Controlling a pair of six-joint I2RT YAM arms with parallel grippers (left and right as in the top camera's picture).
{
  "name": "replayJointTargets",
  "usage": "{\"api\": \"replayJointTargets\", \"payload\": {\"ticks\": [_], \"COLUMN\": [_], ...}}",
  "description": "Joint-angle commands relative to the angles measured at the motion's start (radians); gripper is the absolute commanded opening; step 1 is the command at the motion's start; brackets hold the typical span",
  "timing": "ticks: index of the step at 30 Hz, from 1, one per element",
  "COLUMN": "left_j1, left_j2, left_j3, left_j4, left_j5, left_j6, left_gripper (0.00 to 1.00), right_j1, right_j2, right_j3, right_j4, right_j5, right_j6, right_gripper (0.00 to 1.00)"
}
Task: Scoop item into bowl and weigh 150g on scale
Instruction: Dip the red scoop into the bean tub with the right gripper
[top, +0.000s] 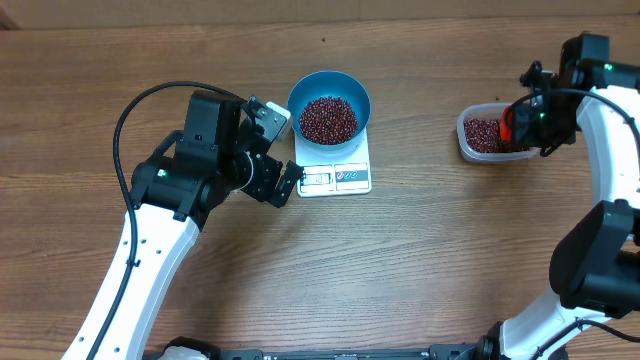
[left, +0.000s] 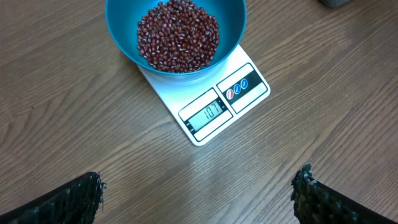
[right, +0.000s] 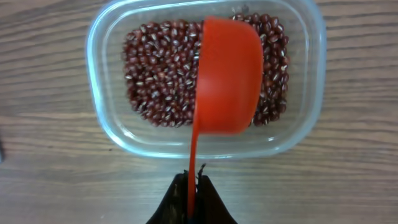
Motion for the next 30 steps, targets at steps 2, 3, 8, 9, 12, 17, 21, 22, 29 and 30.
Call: {"api": "replayJointTargets", "payload": {"ticks": [2, 3, 8, 9, 12, 17, 21, 22, 29, 30], "left_j1": [0.004, 0.004, 0.004, 0.004, 0.004, 0.004, 0.004, 0.004, 0.004, 0.004], "left_j2": [0.005, 0.005, 0.005, 0.005, 0.005, 0.005, 0.005, 0.005, 0.005, 0.005], "left_j3": [0.000, 0.000, 0.000, 0.000, 0.000, 0.000, 0.000, 0.000, 0.000, 0.000], "left_j4": [0.004, 0.004, 0.004, 0.004, 0.004, 0.004, 0.004, 0.004, 0.004, 0.004], "left_j5": [0.005, 0.005, 0.005, 0.005, 0.005, 0.005, 0.005, 0.005, 0.005, 0.005], "left_j6": [-0.010, -0.010, -0.010, -0.010, -0.010, -0.010, -0.010, -0.010, -0.010, -0.010], "left_gripper": [0.99, 1.00, 1.00, 1.00, 1.00, 1.00, 0.99, 0.99, 1.00, 1.00], "right_j1": [-0.002, -0.002, 0.001, 0.004, 0.011, 0.011, 0.015, 0.018, 0.044, 0.048], "right_j2": [-0.007, -0.007, -0.007, -0.007, -0.001, 0.055, 0.085, 0.089, 0.090, 0.090], "right_j3": [-0.048, -0.056, -0.068, -0.068, -0.068, -0.068, -0.068, -0.068, -0.068, -0.068], "right_j4": [0.061, 0.077, 0.092, 0.092, 0.097, 0.084, 0.077, 0.076, 0.053, 0.049], "right_j5": [0.071, 0.109, 0.222, 0.227, 0.227, 0.222, 0.173, 0.158, -0.014, -0.034], "right_j6": [0.010, 0.039, 0.109, 0.109, 0.109, 0.108, 0.102, 0.097, 0.031, 0.024], "right_gripper": [0.04, 0.04, 0.04, 0.04, 0.04, 0.04, 0.04, 0.04, 0.04, 0.04]}}
